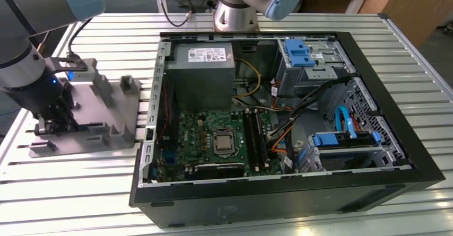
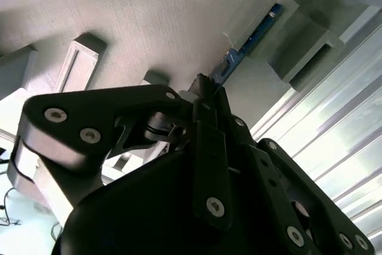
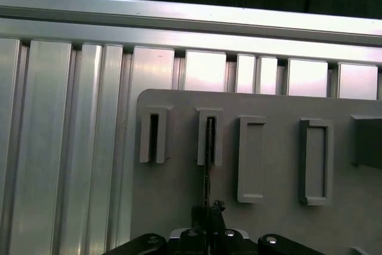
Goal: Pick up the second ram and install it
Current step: 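Pick up the second ram and move it above second insertion slot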
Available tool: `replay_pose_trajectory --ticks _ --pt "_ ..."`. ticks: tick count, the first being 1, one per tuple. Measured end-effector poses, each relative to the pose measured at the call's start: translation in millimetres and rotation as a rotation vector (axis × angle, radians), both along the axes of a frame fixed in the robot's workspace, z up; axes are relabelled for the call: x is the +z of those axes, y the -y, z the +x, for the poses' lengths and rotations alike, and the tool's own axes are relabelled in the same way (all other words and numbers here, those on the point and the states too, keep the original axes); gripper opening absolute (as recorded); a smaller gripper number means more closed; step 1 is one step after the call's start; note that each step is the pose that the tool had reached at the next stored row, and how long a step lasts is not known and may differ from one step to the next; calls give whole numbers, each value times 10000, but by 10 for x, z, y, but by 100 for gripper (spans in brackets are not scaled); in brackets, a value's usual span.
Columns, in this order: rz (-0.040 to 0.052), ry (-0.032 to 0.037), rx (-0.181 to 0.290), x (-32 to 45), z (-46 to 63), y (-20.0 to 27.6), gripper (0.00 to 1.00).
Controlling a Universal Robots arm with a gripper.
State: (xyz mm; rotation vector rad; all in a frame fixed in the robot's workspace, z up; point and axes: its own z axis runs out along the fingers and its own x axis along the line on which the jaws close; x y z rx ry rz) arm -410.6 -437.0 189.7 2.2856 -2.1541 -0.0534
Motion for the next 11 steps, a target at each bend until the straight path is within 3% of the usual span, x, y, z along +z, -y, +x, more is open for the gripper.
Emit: replay_pose_trajectory --ticks 11 --pt "10 0 0 0 0 0 14"
